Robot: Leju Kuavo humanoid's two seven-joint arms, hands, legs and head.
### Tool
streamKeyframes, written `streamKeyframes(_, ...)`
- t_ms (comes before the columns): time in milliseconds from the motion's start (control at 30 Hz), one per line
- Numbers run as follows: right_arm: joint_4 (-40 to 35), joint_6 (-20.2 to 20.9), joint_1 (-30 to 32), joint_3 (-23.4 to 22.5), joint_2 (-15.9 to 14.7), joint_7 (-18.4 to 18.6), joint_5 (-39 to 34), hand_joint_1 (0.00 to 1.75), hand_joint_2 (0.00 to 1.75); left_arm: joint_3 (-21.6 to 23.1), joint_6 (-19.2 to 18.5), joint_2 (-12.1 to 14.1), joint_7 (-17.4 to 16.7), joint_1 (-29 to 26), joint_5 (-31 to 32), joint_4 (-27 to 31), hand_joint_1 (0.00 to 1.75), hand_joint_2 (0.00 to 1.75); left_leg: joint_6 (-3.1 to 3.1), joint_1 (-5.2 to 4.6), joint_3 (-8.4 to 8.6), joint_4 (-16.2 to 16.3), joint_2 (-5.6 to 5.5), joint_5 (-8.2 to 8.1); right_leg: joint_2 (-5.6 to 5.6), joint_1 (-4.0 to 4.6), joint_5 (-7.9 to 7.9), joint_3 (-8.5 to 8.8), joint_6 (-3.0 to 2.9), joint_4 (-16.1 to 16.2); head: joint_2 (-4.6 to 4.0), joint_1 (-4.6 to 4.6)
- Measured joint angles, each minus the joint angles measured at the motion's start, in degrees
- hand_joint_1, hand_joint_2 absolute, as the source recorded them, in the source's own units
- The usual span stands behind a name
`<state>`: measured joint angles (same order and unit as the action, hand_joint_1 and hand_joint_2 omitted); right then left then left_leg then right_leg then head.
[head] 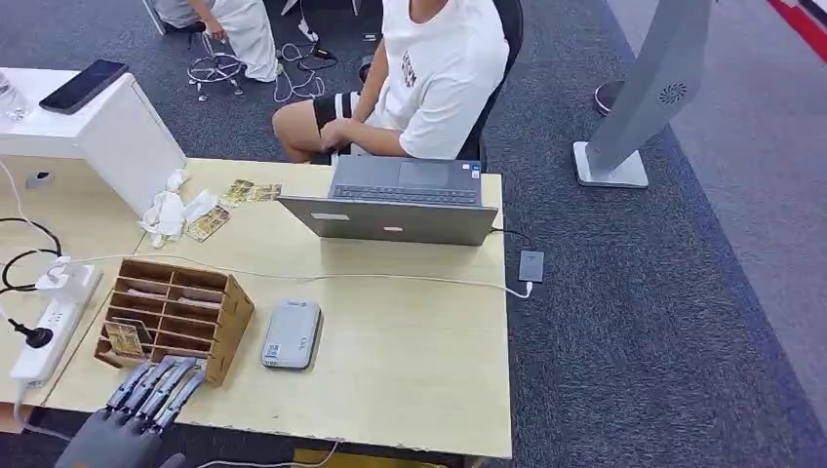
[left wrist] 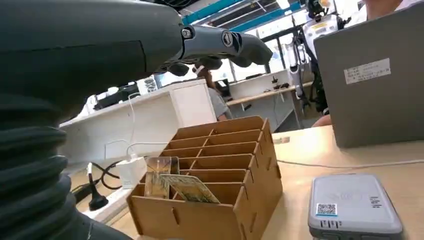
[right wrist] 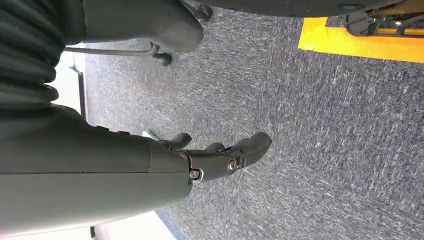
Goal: Pass the card to the sensor for recognition and then transmit it.
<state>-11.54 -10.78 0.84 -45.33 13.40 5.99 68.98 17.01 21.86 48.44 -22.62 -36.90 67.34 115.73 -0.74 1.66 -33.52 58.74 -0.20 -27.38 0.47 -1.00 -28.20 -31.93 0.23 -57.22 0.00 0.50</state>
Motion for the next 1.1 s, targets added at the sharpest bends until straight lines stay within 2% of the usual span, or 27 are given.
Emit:
streamKeyframes(167, -0.04, -0.02, 0.00, -0.28, 0.09, -0.07, 0.42, 0.00, 1.75, 0.17, 0.00, -0.11, -1.90, 0.24, -0.85, -1.29, 0.00, 1.75, 0.00, 0.00, 0.02, 0.00, 0.00, 0.00, 0.00, 0.00, 0.00, 0.00, 0.00, 0.00, -0.02, 0.00)
streamKeyframes(267, -0.04, 0.02, 0.03, -0.28, 0.09, -0.17, 1.31, 0.00, 1.75, -0.74, -0.37, -0.59, -1.71, 0.80, -1.61, -3.45, 0.00, 1.75, 0.00, 0.00, 0.03, 0.00, 0.00, 0.00, 0.00, 0.00, 0.00, 0.01, 0.00, 0.00, -0.02, -0.02)
streamKeyframes(333, -0.04, 0.37, 0.04, -0.28, 0.09, -0.28, 1.79, 0.00, 1.75, -1.99, -1.38, -1.51, 0.88, 1.43, -1.81, -4.86, 0.00, 1.75, 0.00, 0.00, 0.03, 0.00, -0.01, 0.00, -0.01, 0.00, 0.00, 0.02, 0.00, 0.00, -0.02, 0.00)
streamKeyframes(400, -0.04, 1.16, 0.09, -0.28, 0.07, -0.68, 2.45, 0.00, 1.75, -4.56, -2.16, -4.06, 5.48, 2.75, -0.55, -6.83, 0.00, 1.75, 0.00, 0.00, 0.03, 0.00, -0.02, 0.01, -0.01, 0.00, 0.00, 0.03, 0.00, 0.00, 0.00, 0.02)
streamKeyframes(533, -0.11, 1.62, 0.09, -0.28, -0.02, -0.72, 3.74, 0.00, 1.75, -9.15, -2.29, -9.39, 12.26, 6.10, 1.99, -11.05, 0.00, 1.75, 0.01, -0.01, 0.03, 0.00, -0.05, 0.01, -0.09, 0.00, 0.00, 0.06, 0.00, 0.00, -0.02, 0.02)
streamKeyframes(600, -0.11, 1.55, 0.09, -0.28, -0.04, -0.77, 4.15, 0.00, 1.75, -11.29, -2.77, -11.47, 14.05, 7.26, 2.78, -12.39, 0.00, 1.75, 0.01, -0.01, 0.03, 0.01, -0.05, 0.01, -0.09, -0.01, 0.00, 0.06, 0.00, 0.00, -0.02, 0.00)
streamKeyframes(767, -0.11, 1.49, 0.08, -0.26, -0.04, -0.94, 4.28, 0.00, 1.75, -15.08, -3.45, -15.06, 16.09, 9.18, 3.87, -14.84, 0.00, 1.75, 0.01, 0.00, 0.05, 0.01, -0.05, 0.01, -0.09, 0.00, 0.00, 0.05, 0.00, 0.00, -0.02, 0.02)
streamKeyframes(1100, -0.02, 2.27, 0.02, -0.24, -0.35, -1.22, 4.63, 0.00, 1.75, -17.46, -3.91, -18.88, 18.73, 12.81, 5.36, -18.32, 0.00, 1.75, 0.01, 0.00, 0.05, 0.01, -0.05, 0.01, -0.09, 0.00, 0.00, 0.05, 0.00, 0.00, 0.00, 0.00)
